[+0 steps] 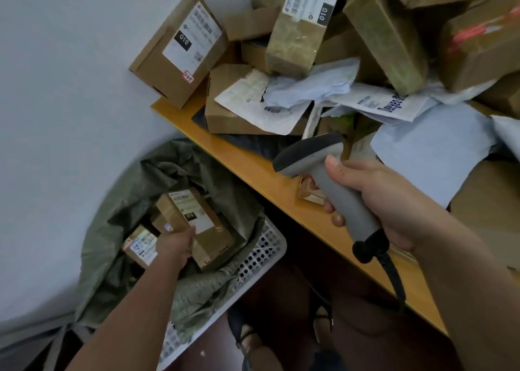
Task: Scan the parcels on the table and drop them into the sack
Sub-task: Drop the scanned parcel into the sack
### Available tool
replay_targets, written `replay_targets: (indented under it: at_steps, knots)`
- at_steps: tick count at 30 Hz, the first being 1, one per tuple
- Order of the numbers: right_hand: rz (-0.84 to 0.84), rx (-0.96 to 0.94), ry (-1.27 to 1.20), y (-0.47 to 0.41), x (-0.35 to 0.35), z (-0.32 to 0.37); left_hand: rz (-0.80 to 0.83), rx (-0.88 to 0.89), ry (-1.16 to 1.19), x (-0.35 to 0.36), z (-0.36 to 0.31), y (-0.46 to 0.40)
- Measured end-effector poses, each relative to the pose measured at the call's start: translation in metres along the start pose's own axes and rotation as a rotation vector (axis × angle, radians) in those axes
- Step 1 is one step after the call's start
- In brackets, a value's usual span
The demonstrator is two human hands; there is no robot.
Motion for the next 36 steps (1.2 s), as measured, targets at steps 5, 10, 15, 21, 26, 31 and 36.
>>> replay_targets:
  at_steps: [5, 10, 15, 21, 26, 31, 36]
  knots:
    - [-0.045, -0.007, -0.047, 0.003, -0.011, -0.008, -0.036, 0.051, -0.014, 0.013, -0.003, -0.010]
    - [-0.087, 0.005, -0.109, 0.018, -0.030, 0.008, -0.012, 0.055, -0.114, 0.019, -0.011, 0.026]
    - [-0.162, -0.032, -0.190, 0.039, -0.070, 0.032, 0.019, 0.298, -0.182, 0.053, -0.035, 0.104]
    - [-0.279, -0.065, -0.281, 0.071, -0.138, 0.052, 0.135, 0.649, -0.320, 0.130, -0.057, 0.221]
    - [-0.311, -0.076, -0.313, 0.089, -0.187, 0.046, 0.310, 0.691, -0.663, 0.200, -0.034, 0.272]
    - [-0.320, -0.050, -0.310, 0.105, -0.236, 0.022, 0.329, 0.488, -0.596, 0.253, -0.015, 0.281]
    - [-0.379, -0.035, -0.326, 0.125, -0.282, 0.003, 0.218, 0.456, -0.422, 0.275, -0.013, 0.293]
Point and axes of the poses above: each hand's wrist, its own y-axis away from the middle knuckle, its own x-axis out of the palm, z = x × y, the point moved 1 cm from there along -y, towards the middle knuckle, and after that the axes turned 10 degrees about -x, right-handed, at the moved point
